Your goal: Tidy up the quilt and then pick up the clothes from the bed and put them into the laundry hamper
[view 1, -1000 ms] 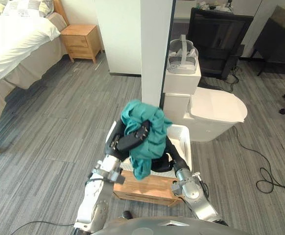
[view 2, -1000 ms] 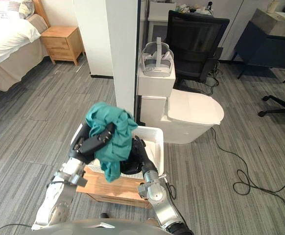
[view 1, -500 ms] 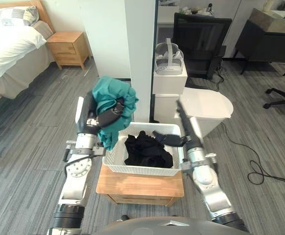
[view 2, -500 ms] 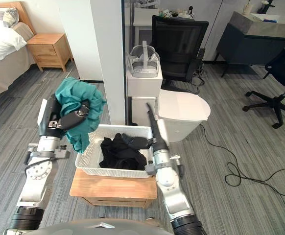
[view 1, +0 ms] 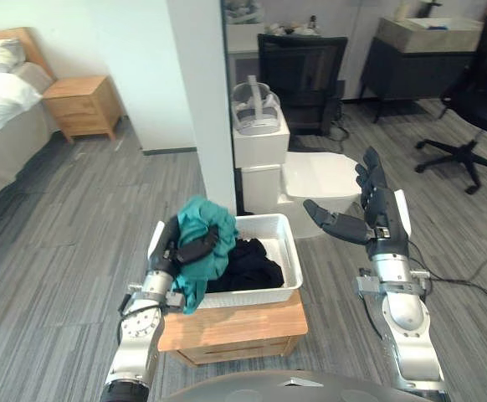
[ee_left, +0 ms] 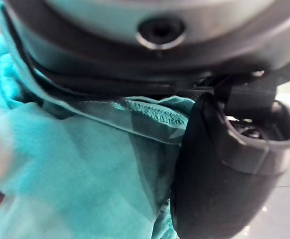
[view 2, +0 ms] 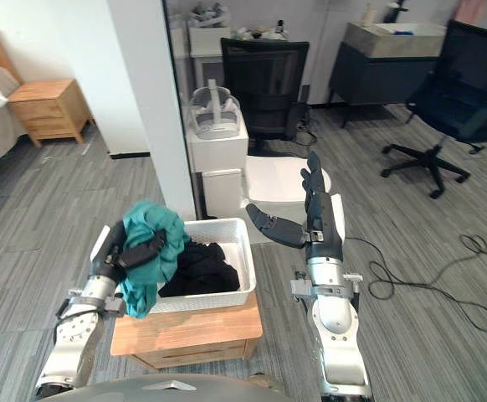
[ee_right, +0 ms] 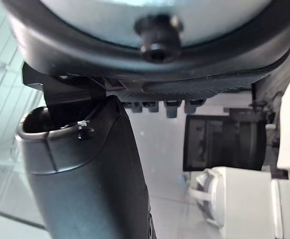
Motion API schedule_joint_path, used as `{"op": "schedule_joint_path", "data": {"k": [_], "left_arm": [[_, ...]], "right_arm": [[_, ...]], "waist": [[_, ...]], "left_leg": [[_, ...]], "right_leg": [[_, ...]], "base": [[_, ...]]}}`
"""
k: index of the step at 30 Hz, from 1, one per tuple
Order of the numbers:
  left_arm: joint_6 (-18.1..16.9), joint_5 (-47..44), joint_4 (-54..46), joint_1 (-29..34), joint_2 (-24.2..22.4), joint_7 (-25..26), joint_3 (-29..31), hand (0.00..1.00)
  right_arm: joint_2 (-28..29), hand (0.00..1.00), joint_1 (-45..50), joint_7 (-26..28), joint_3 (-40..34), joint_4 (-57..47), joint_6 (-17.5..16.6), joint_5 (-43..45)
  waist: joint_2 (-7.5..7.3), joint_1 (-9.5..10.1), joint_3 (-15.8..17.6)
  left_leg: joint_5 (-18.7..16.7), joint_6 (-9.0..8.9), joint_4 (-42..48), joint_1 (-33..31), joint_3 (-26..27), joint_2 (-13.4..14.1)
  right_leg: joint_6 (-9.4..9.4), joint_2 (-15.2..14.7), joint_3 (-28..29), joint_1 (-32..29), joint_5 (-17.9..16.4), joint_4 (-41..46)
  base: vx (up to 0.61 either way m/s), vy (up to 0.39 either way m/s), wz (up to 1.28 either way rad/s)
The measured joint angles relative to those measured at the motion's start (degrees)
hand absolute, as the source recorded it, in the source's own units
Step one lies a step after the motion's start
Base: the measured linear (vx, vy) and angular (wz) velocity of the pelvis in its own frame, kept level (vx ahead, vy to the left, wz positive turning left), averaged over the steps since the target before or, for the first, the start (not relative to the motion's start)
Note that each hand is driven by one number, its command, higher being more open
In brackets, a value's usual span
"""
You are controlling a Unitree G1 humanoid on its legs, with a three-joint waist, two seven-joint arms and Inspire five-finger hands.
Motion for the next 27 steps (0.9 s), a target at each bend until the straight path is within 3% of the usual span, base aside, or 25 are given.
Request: {"op": "schedule_joint_path", "data": {"k": [8, 11, 12, 17, 20, 23, 27], "left_arm": [[-0.04, 5.69, 2.61, -0.8, -1.7, 8.43, -1.08, 0.0], [-0.12, 6.54, 2.61, -1.03, -1.19, 11.19, -0.35, 0.0], [-0.12, 7.64, 2.61, -1.03, -1.14, 11.83, -0.19, 1.0], [1.77, 17.53, 4.34, -3.19, 0.65, 16.45, -1.09, 1.0], [5.11, 17.35, 9.4, -7.7, 1.24, 17.78, -1.28, 1.0], [5.49, 16.9, 13.03, -11.02, 2.15, 19.26, -1.3, 1.0], [5.52, 15.08, 14.85, -11.66, 2.1, 19.21, -1.47, 1.0]], "right_arm": [[1.69, 1.0, 8.94, 5.8, -2.07, 0.09, 0.05, 3.75], [2.48, 1.0, 12.48, 7.29, -3.49, 0.13, 0.04, 4.45], [2.48, 1.0, 12.93, 7.6, -3.78, 0.18, 0.04, 4.46], [2.48, 1.0, 15.03, 8.94, -3.65, 1.85, -0.25, 6.68], [2.47, 1.0, 13.41, 8.47, -2.49, 3.15, -1.25, 6.68], [2.34, 1.0, 10.84, 7.28, -2.18, 3.15, -1.63, 6.7], [1.5, 1.0, 10.25, 6.95, -3.39, 3.15, -2.38, 6.71]], "waist": [[0.08, -1.87, -0.44], [0.78, -2.93, -1.31], [0.95, -3.03, -1.41], [1.07, -3.75, -1.5], [0.96, -4.02, -1.88], [0.37, -4.87, 0.26], [0.67, -4.8, 1.36]], "left_leg": [[-1.32, -1.59, 0.0, 1.79, 5.24, 1.7], [-2.07, -2.15, 0.0, 1.86, 6.83, 2.4], [-2.12, -2.25, 0.0, 1.85, 7.13, 2.48], [-2.37, -2.86, 0.01, 1.43, 8.93, 3.21], [-2.1, -2.61, 0.02, -2.75, 10.62, 3.41], [-0.97, -2.46, 0.06, -5.92, 11.05, 3.78], [0.04, -2.6, 0.28, -4.87, 11.01, 4.5]], "right_leg": [[0.36, 1.7, 4.58, -0.81, 0.73, 0.03], [0.14, 2.45, 5.78, -1.57, 0.59, 0.05], [0.13, 2.56, 6.01, -1.72, 0.59, 0.05], [-0.17, 3.44, 7.49, -2.99, 0.83, 0.07], [-0.37, 3.61, 8.28, -7.72, 1.44, 0.15], [-0.46, 3.97, 8.66, -10.95, 2.38, 0.02], [-0.41, 4.64, 8.52, -9.9, 2.79, -0.02]], "base": [[0.03, -0.024, -0.33], [0.0, -0.038, -0.24], [0.0, -0.031, -0.21], [-0.02, -0.025, -0.17], [-0.07, -0.014, -0.13], [-0.06, -0.027, -0.04], [0.02, -0.039, 0.02]]}}
